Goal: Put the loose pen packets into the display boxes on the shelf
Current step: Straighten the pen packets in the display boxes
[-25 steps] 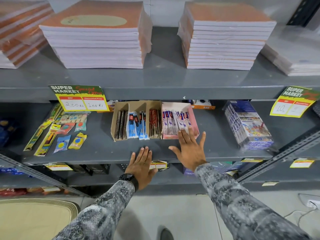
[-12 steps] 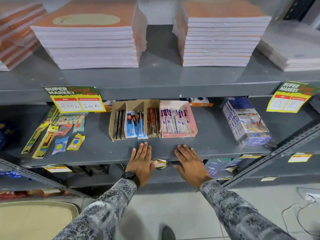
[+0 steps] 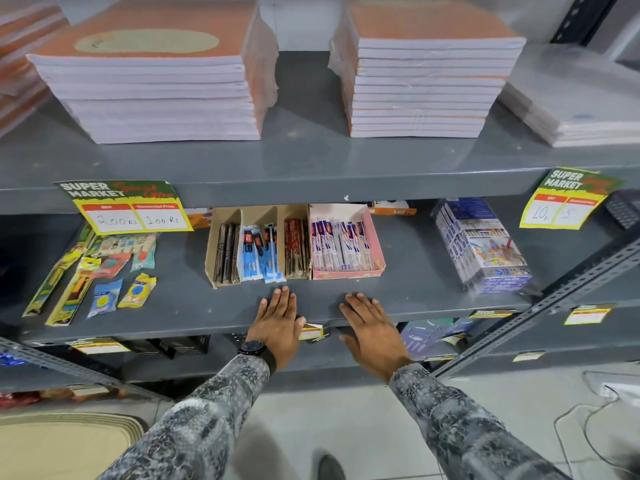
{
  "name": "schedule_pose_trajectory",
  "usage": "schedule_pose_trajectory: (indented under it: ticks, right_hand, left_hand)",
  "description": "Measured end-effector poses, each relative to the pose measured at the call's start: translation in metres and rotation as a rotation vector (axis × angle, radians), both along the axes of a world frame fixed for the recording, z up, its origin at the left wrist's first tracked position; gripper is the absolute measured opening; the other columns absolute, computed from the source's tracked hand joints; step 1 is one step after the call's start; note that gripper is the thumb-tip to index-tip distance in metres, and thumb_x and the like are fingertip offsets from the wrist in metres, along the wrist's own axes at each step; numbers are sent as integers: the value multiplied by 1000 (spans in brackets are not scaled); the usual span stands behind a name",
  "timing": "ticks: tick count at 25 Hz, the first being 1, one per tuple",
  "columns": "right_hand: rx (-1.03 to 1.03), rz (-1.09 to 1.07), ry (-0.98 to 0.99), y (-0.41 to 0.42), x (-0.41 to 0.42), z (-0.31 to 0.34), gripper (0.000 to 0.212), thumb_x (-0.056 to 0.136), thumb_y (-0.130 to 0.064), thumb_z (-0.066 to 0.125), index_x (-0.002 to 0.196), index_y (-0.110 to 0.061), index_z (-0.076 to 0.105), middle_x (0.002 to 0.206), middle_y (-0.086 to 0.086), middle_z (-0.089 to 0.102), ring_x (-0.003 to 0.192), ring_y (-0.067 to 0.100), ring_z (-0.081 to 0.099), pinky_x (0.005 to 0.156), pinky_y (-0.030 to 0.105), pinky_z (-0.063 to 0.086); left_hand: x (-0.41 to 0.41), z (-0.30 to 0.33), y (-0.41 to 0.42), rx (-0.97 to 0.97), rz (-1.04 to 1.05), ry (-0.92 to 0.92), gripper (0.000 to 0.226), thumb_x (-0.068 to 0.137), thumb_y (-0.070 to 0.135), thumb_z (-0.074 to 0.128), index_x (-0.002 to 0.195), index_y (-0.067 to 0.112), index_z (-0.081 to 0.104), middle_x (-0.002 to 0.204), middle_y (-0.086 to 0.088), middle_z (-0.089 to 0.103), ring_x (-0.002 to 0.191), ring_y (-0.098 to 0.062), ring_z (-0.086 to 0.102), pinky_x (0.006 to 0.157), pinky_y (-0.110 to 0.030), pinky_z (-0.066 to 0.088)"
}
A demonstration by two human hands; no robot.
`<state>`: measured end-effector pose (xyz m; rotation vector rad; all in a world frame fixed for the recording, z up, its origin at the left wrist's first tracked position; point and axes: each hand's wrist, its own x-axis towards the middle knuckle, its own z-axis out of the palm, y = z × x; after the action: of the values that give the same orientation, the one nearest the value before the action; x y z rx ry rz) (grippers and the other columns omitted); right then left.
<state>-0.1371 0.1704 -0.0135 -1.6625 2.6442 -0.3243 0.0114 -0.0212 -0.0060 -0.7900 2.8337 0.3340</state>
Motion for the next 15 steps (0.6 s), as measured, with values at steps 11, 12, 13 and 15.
schedule_pose_trajectory:
  ticks: [11, 12, 13, 15]
  right_hand:
    - [-72, -416, -180, -111, -68, 101, 17, 85, -12, 58, 94, -11, 73, 93, 14, 75, 84, 36, 72, 77, 42, 61]
    - [2, -438, -231, -119, -74, 104, 20, 86, -11, 58, 100, -7, 71, 99, 17, 74, 92, 38, 71, 82, 45, 61]
    - [48, -456, -271, -126, -79, 104, 22, 87, -11, 58, 105, -4, 68, 104, 20, 72, 99, 40, 70, 87, 47, 60]
    - [75, -492, -328, -133, -84, 99, 25, 91, -13, 60, 112, -1, 64, 112, 20, 69, 107, 40, 68, 90, 46, 58]
  left_hand:
    - [-3, 10, -6, 5, -27, -58, 65, 106, 42, 23, 159, 11, 4, 170, -8, -4, 157, -22, -5, 127, -41, 0]
    - [-3, 11, -7, 10, -36, -74, 65, 106, 42, 23, 159, 10, 3, 170, -8, -5, 157, -23, -6, 127, -41, 0]
    - [-4, 12, -8, 16, -42, -85, 66, 106, 41, 23, 159, 10, 2, 170, -8, -6, 157, -23, -6, 127, -41, 0]
    - [-4, 13, -9, 30, -52, -98, 66, 106, 41, 23, 159, 10, 0, 170, -9, -7, 156, -24, -7, 127, -41, -1]
